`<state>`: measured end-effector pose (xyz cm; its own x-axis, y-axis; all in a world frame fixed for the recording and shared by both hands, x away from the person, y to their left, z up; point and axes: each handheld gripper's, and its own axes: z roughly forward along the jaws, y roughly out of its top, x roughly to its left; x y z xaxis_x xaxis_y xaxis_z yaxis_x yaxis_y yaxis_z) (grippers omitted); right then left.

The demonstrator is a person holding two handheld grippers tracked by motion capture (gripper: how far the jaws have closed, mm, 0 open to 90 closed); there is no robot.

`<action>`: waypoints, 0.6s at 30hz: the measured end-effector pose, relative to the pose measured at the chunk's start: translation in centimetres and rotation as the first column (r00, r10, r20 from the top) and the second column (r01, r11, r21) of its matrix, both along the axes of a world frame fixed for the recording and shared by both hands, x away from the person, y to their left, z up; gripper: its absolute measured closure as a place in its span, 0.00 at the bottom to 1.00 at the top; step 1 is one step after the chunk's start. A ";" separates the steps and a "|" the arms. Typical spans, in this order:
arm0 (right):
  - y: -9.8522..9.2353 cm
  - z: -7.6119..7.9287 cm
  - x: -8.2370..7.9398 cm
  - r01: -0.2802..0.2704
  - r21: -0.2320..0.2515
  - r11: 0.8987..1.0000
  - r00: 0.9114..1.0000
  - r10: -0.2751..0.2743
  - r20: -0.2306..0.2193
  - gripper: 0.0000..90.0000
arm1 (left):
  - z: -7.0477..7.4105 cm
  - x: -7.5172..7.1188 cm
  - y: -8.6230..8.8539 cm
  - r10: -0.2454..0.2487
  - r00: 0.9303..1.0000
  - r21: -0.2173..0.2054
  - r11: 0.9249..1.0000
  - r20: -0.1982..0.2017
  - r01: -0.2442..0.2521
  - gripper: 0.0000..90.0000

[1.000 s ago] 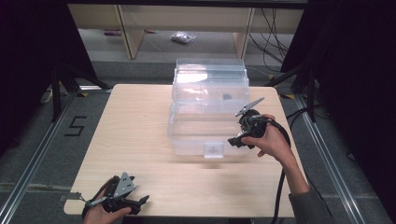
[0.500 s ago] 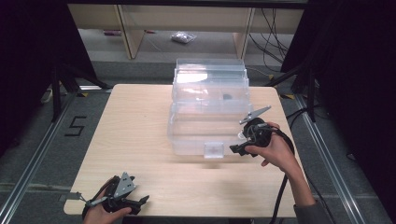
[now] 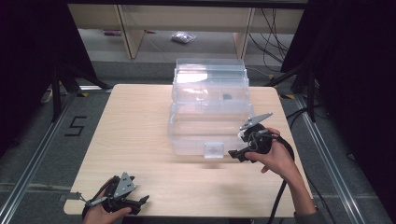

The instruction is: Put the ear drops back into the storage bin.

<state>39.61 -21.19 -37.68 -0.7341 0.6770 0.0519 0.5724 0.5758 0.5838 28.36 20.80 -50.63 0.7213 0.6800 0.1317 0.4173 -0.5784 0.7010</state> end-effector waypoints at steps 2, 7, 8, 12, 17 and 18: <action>0.1 -0.1 -0.3 -0.007 0.005 1.000 1.000 0.007 -0.009 0.25 | 0.0 0.0 0.0 0.000 1.000 0.000 1.000 0.001 0.000 0.17; 0.3 -0.4 -0.7 -0.034 0.002 0.999 0.999 0.034 0.005 0.25 | 0.0 0.0 0.0 0.000 1.000 -0.002 1.000 0.001 0.000 0.17; 0.4 -0.4 -1.0 -0.032 0.016 0.999 0.999 0.033 -0.013 0.25 | 0.0 0.0 0.0 0.000 1.000 -0.008 1.000 0.000 0.000 0.17; 0.6 -0.5 -1.5 -0.041 0.021 0.999 0.999 0.041 -0.008 0.25 | 0.0 0.0 0.0 -0.002 1.000 -0.008 1.000 0.001 0.002 0.17; 0.3 -1.0 -1.9 -0.079 0.028 0.997 0.997 0.078 0.022 0.24 | 0.0 0.0 0.0 -0.001 1.000 0.003 1.000 0.001 0.001 0.17; 0.3 -1.0 -2.1 -0.069 0.030 0.997 0.997 0.068 0.018 0.24 | 0.0 0.0 0.0 0.000 1.000 -0.002 1.000 0.003 0.000 0.17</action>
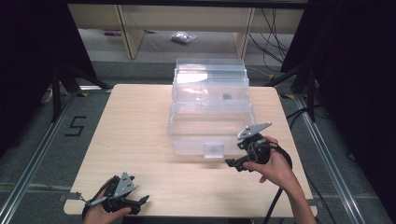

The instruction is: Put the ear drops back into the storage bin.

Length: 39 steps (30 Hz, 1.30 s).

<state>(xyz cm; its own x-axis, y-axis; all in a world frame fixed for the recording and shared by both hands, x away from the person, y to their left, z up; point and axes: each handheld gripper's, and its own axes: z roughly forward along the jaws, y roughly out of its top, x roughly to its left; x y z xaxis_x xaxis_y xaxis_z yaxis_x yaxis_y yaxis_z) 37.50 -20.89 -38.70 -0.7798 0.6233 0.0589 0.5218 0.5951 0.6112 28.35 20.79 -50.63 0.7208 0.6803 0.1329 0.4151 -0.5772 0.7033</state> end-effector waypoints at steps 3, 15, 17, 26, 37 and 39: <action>-0.2 -0.3 -0.4 -0.003 0.005 1.000 1.000 0.003 -0.012 0.24 | -0.1 0.0 0.0 -0.001 1.000 -0.014 1.000 0.001 0.001 0.17; -0.7 -1.9 -1.3 0.023 0.045 0.999 1.000 -0.022 -0.017 0.23 | -0.1 0.0 -0.1 0.002 1.000 -0.015 1.000 0.003 -0.002 0.17; -0.8 -2.3 -1.4 0.011 0.050 0.999 1.000 -0.011 -0.002 0.23 | 0.0 0.0 0.0 0.002 1.000 -0.007 1.000 -0.002 -0.002 0.17; -0.8 -3.3 -1.8 0.033 0.079 0.996 0.999 -0.036 0.036 0.23 | 0.0 0.1 0.0 -0.013 1.000 0.013 1.000 0.004 0.013 0.17; -0.7 -5.2 -2.5 0.034 0.106 0.994 0.998 -0.039 0.047 0.22 | 0.0 0.0 0.0 0.000 1.000 -0.002 1.000 -0.003 0.000 0.17; -0.9 -5.5 -2.3 0.013 0.116 0.993 0.997 -0.021 0.068 0.22 | 0.0 0.1 0.0 -0.013 1.000 0.009 1.000 0.002 0.013 0.17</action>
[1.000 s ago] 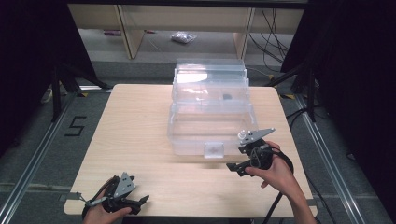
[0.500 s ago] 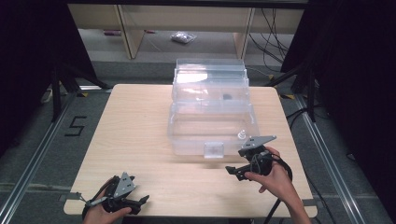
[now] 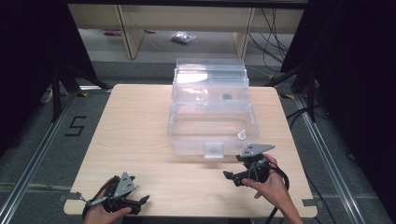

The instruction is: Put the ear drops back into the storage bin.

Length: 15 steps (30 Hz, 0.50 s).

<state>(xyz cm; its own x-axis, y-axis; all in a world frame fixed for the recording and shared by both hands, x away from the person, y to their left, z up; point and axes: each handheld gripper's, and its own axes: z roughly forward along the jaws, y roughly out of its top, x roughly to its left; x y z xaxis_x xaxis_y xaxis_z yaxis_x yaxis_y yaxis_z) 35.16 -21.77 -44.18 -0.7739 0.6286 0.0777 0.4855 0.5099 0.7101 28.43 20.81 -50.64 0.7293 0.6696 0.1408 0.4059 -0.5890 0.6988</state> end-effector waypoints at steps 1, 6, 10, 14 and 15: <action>0.0 0.0 -0.3 0.033 0.001 0.999 0.999 -0.033 -0.028 0.22 | 0.0 0.0 0.0 0.002 1.000 -0.003 1.000 -0.002 -0.002 0.17; -0.1 -0.7 -0.3 0.019 0.014 1.000 1.000 -0.019 -0.013 0.23 | 0.0 -0.1 0.0 0.009 1.000 -0.007 1.000 -0.003 -0.009 0.17; 0.0 -1.6 -0.5 0.015 0.022 1.000 1.000 -0.015 -0.014 0.22 | 0.0 0.0 0.0 0.000 1.000 -0.003 1.000 0.006 0.000 0.17; 0.0 -2.3 -1.0 0.028 0.024 0.999 0.999 -0.027 -0.036 0.22 | 0.1 0.0 0.0 -0.007 1.000 0.004 1.000 -0.001 0.007 0.17; 0.0 -2.5 -1.1 0.035 0.030 0.999 0.999 -0.035 -0.026 0.22 | 0.1 0.0 0.0 -0.007 1.000 0.004 1.000 0.002 0.007 0.17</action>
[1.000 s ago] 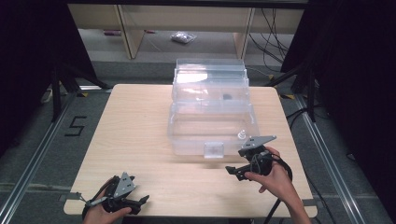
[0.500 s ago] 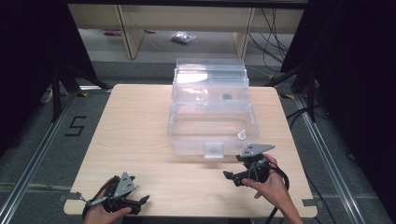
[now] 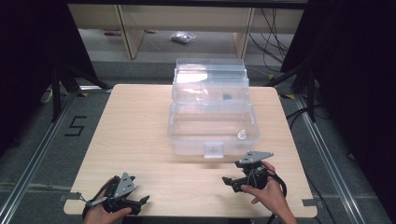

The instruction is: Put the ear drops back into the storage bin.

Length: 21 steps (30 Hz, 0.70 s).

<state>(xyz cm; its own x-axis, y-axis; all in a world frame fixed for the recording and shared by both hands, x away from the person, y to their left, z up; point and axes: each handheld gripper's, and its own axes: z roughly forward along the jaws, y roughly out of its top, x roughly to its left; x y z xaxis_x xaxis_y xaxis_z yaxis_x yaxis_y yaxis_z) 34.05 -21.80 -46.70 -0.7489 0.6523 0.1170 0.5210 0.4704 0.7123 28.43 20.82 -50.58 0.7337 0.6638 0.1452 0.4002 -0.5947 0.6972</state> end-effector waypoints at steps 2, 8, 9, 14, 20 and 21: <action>-0.1 -0.3 0.0 -0.018 0.002 1.000 1.000 0.018 0.005 0.22 | 0.0 0.0 0.0 0.005 1.000 0.004 1.000 0.002 -0.005 0.17; -0.4 -1.0 -0.4 -0.019 -0.007 1.000 1.000 0.019 0.003 0.22 | 0.0 -0.1 0.0 0.006 1.000 -0.003 1.000 0.003 -0.006 0.17; -0.4 -1.2 -0.6 -0.016 -0.004 1.000 1.000 0.016 0.004 0.22 | 0.0 -0.1 0.0 0.006 1.000 -0.003 1.000 0.003 -0.006 0.17; -0.4 -1.8 -1.0 -0.017 -0.015 1.000 1.000 0.017 -0.011 0.22 | -0.1 -0.1 -0.1 0.013 1.000 -0.015 1.000 0.003 -0.013 0.17; -0.6 -2.2 -1.6 -0.002 -0.044 0.999 0.999 0.000 -0.035 0.21 | 0.0 -0.2 -0.1 0.011 1.000 -0.022 1.000 -0.001 -0.011 0.17; -0.6 -2.2 -1.7 -0.003 -0.038 0.999 0.999 0.002 -0.037 0.21 | 0.0 -0.2 -0.1 0.008 1.000 -0.025 1.000 -0.004 -0.008 0.17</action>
